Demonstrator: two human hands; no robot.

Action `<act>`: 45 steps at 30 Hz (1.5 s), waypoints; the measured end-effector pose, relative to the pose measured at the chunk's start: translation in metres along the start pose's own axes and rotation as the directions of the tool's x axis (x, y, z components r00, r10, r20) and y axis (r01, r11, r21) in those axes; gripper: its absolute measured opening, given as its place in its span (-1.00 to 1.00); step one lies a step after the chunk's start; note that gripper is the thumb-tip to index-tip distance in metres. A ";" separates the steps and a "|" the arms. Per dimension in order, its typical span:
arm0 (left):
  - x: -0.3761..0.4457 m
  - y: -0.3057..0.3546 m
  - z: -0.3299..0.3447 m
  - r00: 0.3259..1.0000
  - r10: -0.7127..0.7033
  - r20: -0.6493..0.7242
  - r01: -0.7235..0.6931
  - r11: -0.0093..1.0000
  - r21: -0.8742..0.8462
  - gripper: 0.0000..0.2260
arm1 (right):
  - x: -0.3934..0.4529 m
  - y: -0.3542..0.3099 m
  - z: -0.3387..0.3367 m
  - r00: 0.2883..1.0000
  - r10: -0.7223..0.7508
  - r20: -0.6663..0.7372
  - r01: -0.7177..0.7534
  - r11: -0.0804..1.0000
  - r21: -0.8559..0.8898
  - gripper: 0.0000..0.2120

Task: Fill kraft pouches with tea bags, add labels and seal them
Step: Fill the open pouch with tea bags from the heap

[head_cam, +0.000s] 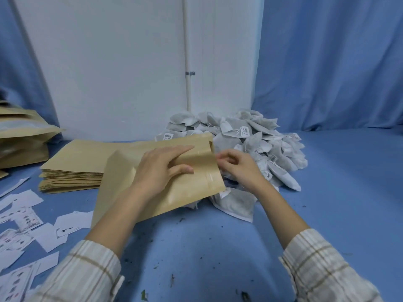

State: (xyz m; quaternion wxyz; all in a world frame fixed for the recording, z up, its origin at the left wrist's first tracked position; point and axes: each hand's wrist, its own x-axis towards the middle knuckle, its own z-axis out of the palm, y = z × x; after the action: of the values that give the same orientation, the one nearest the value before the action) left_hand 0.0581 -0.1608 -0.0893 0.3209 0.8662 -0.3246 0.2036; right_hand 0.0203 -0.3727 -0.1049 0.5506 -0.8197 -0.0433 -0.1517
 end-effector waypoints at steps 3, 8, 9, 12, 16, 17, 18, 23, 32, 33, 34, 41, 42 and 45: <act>0.002 0.001 0.009 0.999 -0.020 0.040 0.019 1.000 0.022 -0.57 | -0.011 0.024 -0.017 0.960 0.215 0.177 -0.053 0.764 -0.643 -0.74; 0.000 -0.001 0.026 0.994 -0.036 0.100 0.034 0.999 0.022 -0.55 | -0.018 0.044 -0.016 0.943 0.282 0.176 0.002 0.525 -0.851 -0.31; 0.000 -0.002 0.027 0.994 -0.034 0.101 0.032 0.999 0.019 -0.55 | -0.018 0.045 -0.021 0.968 0.218 0.128 -0.029 0.600 -0.800 -0.36; 0.002 -0.005 0.023 0.998 -0.036 0.058 0.038 0.999 -0.029 -0.54 | -0.017 0.039 -0.047 0.993 0.088 -0.081 -0.119 0.743 -0.659 -0.58; 0.007 -0.006 0.016 0.996 -0.064 0.063 0.066 0.997 -0.030 -0.56 | -0.020 0.026 -0.065 0.960 -0.112 -0.256 0.004 0.921 -0.390 -0.66; 0.008 -0.006 0.015 0.996 -0.064 0.066 0.067 0.997 -0.035 -0.57 | -0.022 0.021 -0.064 0.957 -0.145 -0.251 0.060 0.947 -0.317 -0.64; 0.008 -0.004 0.014 0.996 -0.055 0.069 0.059 0.997 -0.044 -0.57 | -0.023 0.016 -0.062 0.963 -0.176 -0.204 0.115 0.953 -0.279 -0.64; 0.012 0.019 0.015 0.986 0.111 0.126 -0.104 0.993 -0.060 -0.58 | -0.014 0.002 -0.029 0.965 -0.260 0.029 0.247 0.872 -0.423 -0.84; 0.005 0.034 -0.018 0.976 0.175 0.132 -0.179 0.984 0.021 -0.62 | 0.014 -0.036 0.032 0.934 0.339 0.113 -0.351 0.930 0.111 -0.66; 0.002 0.030 -0.024 0.977 0.159 0.142 -0.168 0.985 0.050 -0.63 | 0.016 -0.038 0.040 0.900 0.379 0.217 -0.406 0.909 0.096 -0.68; -0.002 0.024 -0.032 0.979 0.132 0.158 -0.145 0.987 0.073 -0.64 | 0.016 -0.041 0.047 0.865 0.398 0.305 -0.428 0.903 0.037 -0.71; -0.030 -0.033 -0.087 0.990 -0.034 0.134 0.019 0.994 0.111 -0.70 | 0.015 -0.048 0.106 0.918 0.011 0.396 0.047 0.990 -0.135 -0.85; -0.036 -0.041 -0.089 0.986 -0.081 0.143 0.066 0.992 0.103 -0.71 | 0.016 -0.045 0.112 0.947 -0.050 0.317 0.084 0.992 -0.092 -0.86; -0.052 -0.065 -0.083 0.976 -0.168 0.137 0.159 0.985 0.072 -0.74 | 0.018 -0.023 0.111 0.989 -0.123 0.084 0.145 0.928 -0.344 -0.87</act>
State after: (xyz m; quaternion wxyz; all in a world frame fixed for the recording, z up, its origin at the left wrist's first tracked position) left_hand 0.0542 -0.0433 -0.0868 0.2859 0.9116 -0.2680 0.1241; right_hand 0.0540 -0.2640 -0.1181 0.3834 -0.9036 -0.0886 -0.1692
